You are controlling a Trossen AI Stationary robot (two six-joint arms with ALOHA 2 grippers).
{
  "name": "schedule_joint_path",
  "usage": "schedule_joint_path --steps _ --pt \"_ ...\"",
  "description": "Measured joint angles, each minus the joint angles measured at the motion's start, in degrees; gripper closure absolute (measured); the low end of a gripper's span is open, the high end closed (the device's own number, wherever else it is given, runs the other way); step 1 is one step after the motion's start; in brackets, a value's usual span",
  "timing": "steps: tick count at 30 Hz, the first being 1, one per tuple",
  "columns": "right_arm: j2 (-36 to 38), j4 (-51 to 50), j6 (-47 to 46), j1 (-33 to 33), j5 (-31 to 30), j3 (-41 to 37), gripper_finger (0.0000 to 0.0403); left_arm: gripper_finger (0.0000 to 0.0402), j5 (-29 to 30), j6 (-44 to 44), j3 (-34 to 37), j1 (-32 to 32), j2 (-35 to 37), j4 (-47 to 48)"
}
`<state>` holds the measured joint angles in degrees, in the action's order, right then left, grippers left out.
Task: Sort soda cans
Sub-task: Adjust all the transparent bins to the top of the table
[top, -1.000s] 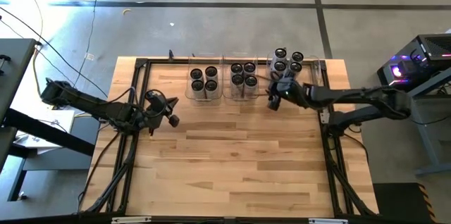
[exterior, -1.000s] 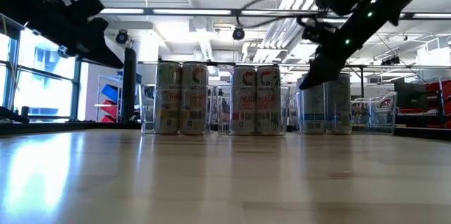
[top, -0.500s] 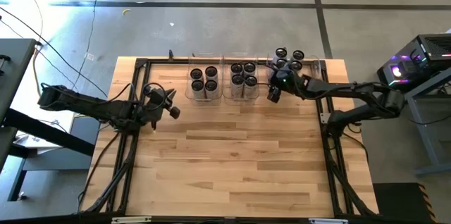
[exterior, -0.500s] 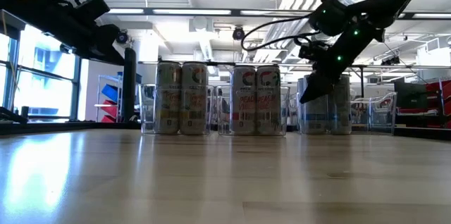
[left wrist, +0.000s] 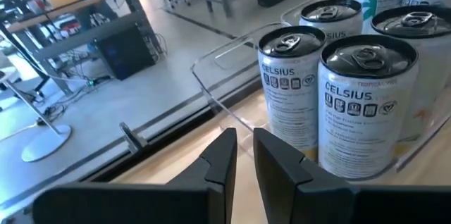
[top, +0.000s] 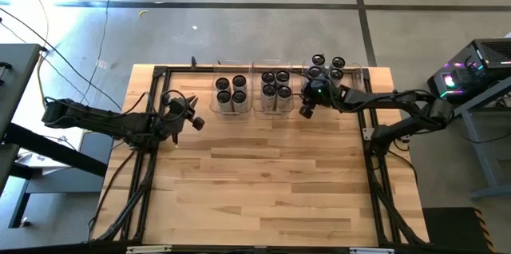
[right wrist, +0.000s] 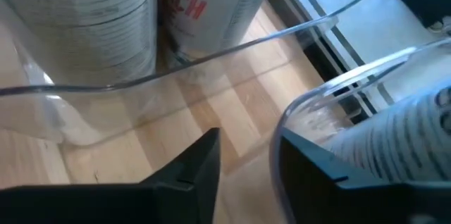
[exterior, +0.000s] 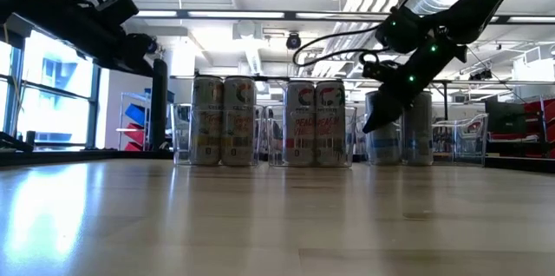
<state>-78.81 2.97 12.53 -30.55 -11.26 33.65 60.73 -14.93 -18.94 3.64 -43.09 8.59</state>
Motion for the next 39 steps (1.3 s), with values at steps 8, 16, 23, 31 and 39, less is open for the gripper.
schedule_joint_path --steps 8,16,23,31,39 --pt "0.06 0.04 -1.5 0.11 1.01 0.02 0.035 0.0357 0.19 2.04 0.0 -0.04 0.0 -2.39" --pt "0.15 -0.14 -3.44 0.2 2.0 0.11 0.0376 0.0357 -0.26 0.17 0.0 -0.03 0.0 -2.52" --pt "0.09 -0.14 -3.81 0.26 -0.94 0.09 0.033 0.0357 -1.26 -0.12 0.0 0.24 0.0 -3.84" --pt "0.11 -0.02 -8.97 0.22 0.23 0.09 0.0314 0.0357 -6.03 -4.9 0.0 0.24 0.0 -3.79" --pt "0.11 0.47 -10.11 0.22 0.51 0.09 0.0312 0.0357 -11.91 -8.7 0.0 0.26 0.0 -3.84"
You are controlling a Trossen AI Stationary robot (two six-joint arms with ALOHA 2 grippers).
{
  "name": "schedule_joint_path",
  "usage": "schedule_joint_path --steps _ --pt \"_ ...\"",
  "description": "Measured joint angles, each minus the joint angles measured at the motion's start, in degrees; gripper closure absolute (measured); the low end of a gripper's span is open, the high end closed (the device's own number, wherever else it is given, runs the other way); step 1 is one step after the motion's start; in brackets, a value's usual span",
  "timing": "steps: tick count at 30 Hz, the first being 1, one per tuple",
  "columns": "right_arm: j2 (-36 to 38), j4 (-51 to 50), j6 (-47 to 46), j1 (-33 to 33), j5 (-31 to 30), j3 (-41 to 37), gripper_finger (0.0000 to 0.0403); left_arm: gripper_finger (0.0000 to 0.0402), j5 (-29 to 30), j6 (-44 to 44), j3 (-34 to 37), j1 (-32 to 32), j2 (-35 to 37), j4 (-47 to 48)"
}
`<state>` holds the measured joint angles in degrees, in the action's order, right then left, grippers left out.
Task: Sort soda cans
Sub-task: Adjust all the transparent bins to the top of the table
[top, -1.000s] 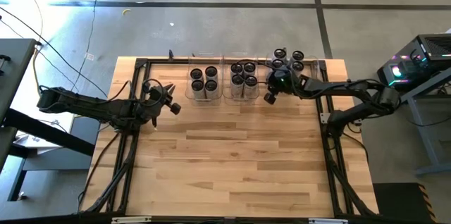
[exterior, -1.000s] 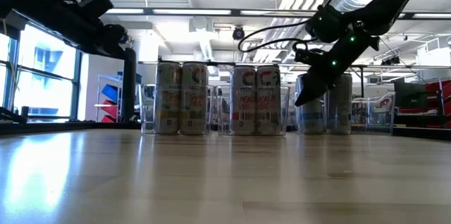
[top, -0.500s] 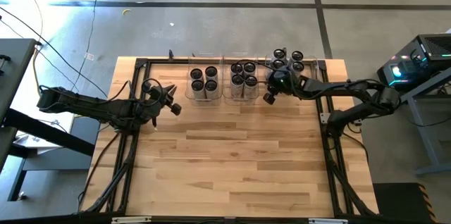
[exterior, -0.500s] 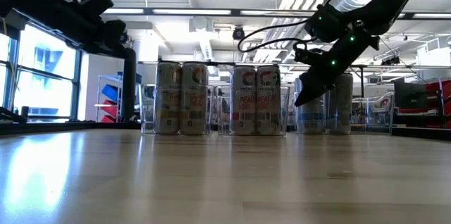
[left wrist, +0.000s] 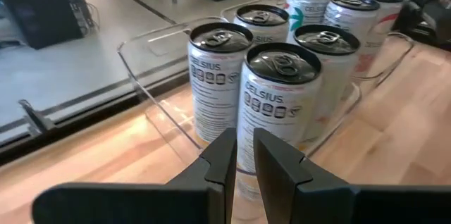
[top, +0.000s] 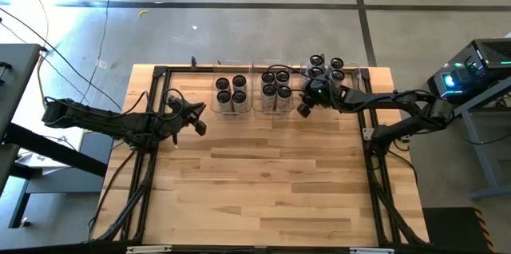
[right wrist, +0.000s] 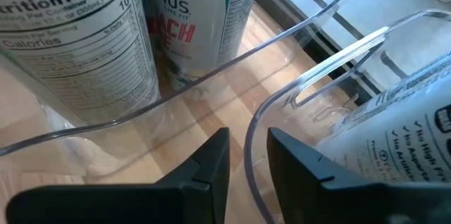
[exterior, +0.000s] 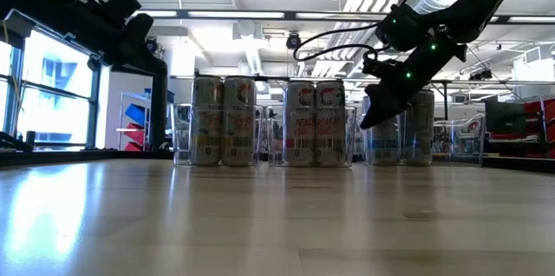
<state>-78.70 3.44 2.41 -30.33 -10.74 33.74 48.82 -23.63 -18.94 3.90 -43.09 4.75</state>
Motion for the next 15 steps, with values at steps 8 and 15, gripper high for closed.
schedule_joint_path --steps 8,15 --pt "0.0 0.35 -0.02 0.0 0.15 0.0 0.0274 0.0357 -1.36 -0.26 0.0 0.0 0.0 -0.21" --pt "-0.01 0.72 0.43 0.0 0.59 0.0 0.0261 0.0357 -0.37 0.31 0.0 0.0 0.0 -0.46"
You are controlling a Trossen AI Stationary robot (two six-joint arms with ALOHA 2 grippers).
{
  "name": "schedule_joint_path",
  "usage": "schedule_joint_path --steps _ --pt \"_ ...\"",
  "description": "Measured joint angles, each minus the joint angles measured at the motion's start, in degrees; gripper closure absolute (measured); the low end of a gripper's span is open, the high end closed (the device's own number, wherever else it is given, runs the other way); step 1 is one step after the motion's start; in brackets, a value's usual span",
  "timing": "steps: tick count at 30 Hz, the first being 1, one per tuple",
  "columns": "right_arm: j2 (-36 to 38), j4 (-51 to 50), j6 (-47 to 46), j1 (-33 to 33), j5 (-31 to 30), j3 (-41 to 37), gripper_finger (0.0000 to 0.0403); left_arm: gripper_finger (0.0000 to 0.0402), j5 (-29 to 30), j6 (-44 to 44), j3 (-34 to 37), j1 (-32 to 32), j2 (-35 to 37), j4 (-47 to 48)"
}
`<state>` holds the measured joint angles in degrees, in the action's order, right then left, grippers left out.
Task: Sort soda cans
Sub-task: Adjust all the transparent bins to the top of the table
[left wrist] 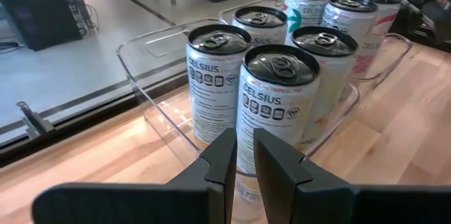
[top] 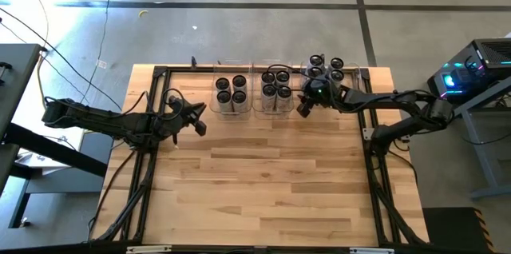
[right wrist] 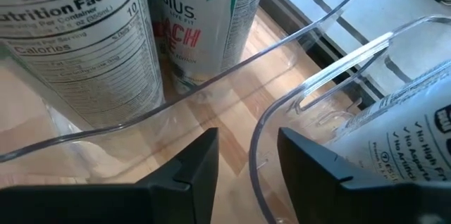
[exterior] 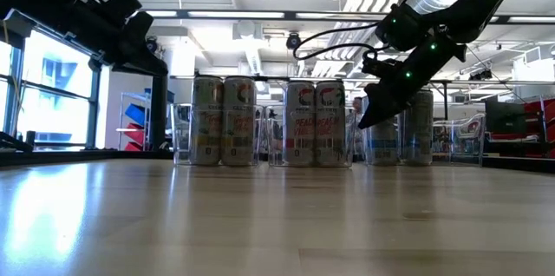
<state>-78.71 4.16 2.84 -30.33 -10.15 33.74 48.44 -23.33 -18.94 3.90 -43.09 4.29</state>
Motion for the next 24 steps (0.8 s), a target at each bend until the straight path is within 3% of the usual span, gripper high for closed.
schedule_joint_path --steps 10,15,24 --pt "-0.08 1.4 -0.55 0.07 4.74 -0.07 0.0268 0.0357 0.02 -0.15 0.0 0.0 0.0 0.23" --pt "-0.06 1.29 0.27 0.08 5.12 -0.07 0.0301 0.0357 0.07 -0.14 0.0 0.0 0.0 0.24" --pt "0.05 0.91 1.18 0.7 12.02 -0.07 0.0356 0.0357 0.07 -0.08 0.0 0.0 0.0 0.02"
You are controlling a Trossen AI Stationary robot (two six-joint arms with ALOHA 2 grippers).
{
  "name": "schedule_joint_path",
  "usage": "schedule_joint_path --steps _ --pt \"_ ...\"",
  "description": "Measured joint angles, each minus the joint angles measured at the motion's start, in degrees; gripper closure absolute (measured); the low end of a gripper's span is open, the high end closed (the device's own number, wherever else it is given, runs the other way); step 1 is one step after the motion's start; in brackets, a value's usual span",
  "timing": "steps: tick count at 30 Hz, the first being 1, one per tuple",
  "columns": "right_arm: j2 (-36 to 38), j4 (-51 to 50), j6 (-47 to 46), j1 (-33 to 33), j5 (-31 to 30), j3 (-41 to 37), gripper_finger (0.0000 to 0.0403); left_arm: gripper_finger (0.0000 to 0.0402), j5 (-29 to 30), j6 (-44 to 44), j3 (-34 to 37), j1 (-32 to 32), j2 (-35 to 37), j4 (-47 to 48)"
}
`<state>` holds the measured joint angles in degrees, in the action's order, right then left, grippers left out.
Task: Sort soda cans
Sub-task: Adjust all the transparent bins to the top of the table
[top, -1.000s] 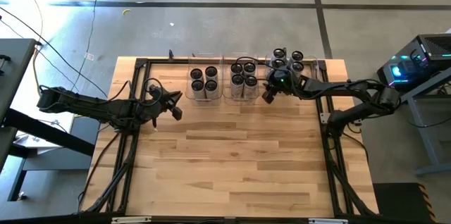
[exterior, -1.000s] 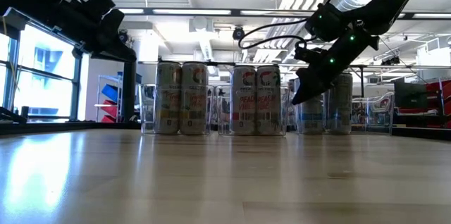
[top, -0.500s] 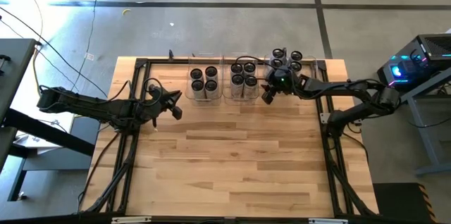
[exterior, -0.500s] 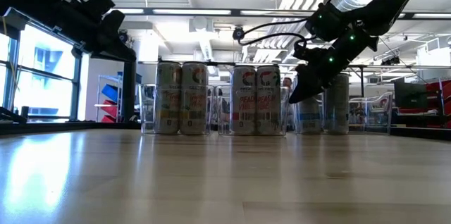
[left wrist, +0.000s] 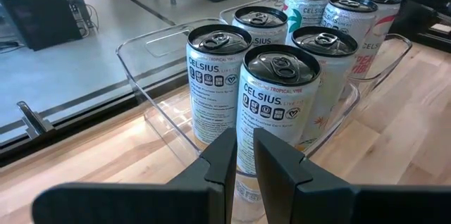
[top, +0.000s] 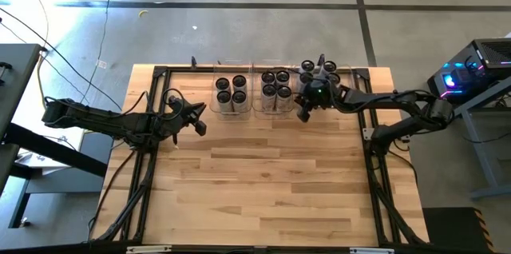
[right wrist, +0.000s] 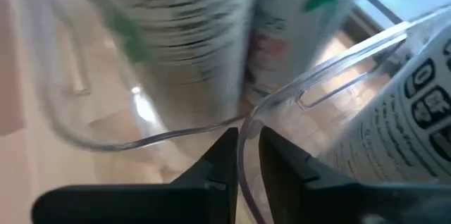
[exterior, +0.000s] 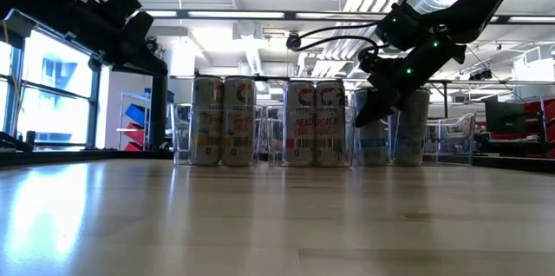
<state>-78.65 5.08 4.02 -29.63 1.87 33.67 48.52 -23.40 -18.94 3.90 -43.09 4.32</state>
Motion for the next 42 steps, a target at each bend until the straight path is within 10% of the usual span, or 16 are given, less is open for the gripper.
schedule_joint_path --steps 15,28,42 --pt "0.15 -3.78 2.1 0.02 3.38 0.09 0.0358 0.0357 -1.27 -0.47 0.0 -0.02 0.0 0.07" --pt "4.08 -10.06 3.87 0.09 5.78 -0.02 0.0246 0.0357 -3.13 -2.09 -0.02 -0.02 0.0 0.13" --pt "14.44 -20.98 2.13 1.9 5.09 0.0 0.024 0.0357 -4.97 -4.51 -0.02 0.0 0.0 0.14"
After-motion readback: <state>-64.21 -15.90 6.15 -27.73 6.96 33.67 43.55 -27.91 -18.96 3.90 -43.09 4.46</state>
